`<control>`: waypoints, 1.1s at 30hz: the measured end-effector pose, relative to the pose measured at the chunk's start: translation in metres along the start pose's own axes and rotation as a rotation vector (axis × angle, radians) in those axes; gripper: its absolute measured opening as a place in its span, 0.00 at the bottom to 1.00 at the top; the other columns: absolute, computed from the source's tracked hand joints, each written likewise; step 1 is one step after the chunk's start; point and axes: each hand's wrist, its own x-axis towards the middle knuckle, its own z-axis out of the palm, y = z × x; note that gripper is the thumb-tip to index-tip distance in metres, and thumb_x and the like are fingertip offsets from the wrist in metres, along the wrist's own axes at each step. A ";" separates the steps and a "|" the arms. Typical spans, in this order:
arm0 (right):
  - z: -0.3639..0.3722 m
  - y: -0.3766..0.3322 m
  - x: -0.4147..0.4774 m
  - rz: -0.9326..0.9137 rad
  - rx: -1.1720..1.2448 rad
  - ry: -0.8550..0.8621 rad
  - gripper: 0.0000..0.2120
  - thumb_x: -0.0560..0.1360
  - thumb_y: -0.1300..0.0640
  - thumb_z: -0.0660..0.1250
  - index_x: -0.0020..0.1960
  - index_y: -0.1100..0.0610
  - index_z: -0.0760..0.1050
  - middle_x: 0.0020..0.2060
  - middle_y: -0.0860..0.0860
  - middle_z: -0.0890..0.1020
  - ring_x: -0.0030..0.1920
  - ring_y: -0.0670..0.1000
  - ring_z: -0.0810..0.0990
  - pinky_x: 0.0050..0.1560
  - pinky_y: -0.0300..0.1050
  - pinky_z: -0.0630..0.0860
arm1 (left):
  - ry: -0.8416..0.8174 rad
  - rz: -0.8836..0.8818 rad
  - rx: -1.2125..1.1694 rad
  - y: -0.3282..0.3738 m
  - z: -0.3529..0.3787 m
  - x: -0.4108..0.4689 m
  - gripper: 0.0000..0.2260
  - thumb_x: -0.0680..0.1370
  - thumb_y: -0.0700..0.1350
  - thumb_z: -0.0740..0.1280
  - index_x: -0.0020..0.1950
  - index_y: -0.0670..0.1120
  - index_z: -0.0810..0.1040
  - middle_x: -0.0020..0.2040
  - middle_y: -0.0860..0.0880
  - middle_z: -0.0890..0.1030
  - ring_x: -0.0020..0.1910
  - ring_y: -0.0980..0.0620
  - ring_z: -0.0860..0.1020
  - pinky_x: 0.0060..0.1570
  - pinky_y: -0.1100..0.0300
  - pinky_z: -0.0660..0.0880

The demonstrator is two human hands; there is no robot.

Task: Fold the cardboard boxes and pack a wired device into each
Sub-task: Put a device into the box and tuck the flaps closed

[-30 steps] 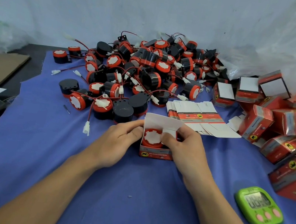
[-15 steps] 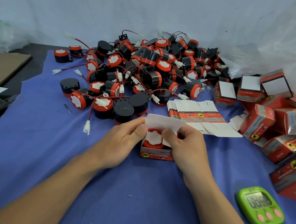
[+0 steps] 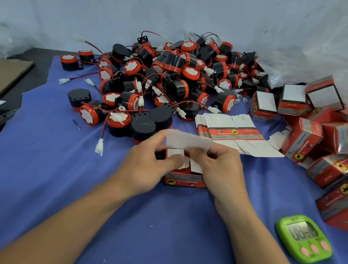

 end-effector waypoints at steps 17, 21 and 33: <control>-0.043 -0.003 -0.009 0.074 0.101 -0.335 0.23 0.77 0.76 0.63 0.50 0.53 0.89 0.61 0.42 0.83 0.66 0.37 0.78 0.60 0.42 0.82 | -0.258 0.017 0.018 0.019 -0.020 -0.008 0.22 0.72 0.41 0.71 0.61 0.61 0.85 0.64 0.65 0.81 0.68 0.69 0.73 0.65 0.64 0.75; -0.050 -0.006 -0.015 0.008 -0.057 -0.398 0.21 0.76 0.68 0.67 0.55 0.44 0.87 0.66 0.35 0.77 0.64 0.28 0.74 0.61 0.33 0.78 | -0.318 -0.030 0.068 0.028 -0.027 -0.014 0.34 0.61 0.43 0.63 0.66 0.61 0.83 0.70 0.67 0.76 0.70 0.66 0.71 0.65 0.61 0.74; -0.042 0.006 -0.026 -0.071 -0.125 -0.248 0.20 0.68 0.61 0.82 0.54 0.42 0.86 0.69 0.40 0.78 0.65 0.32 0.76 0.65 0.47 0.78 | -0.343 0.138 0.297 0.008 -0.023 -0.021 0.22 0.83 0.52 0.67 0.75 0.68 0.69 0.76 0.72 0.64 0.75 0.75 0.59 0.71 0.72 0.59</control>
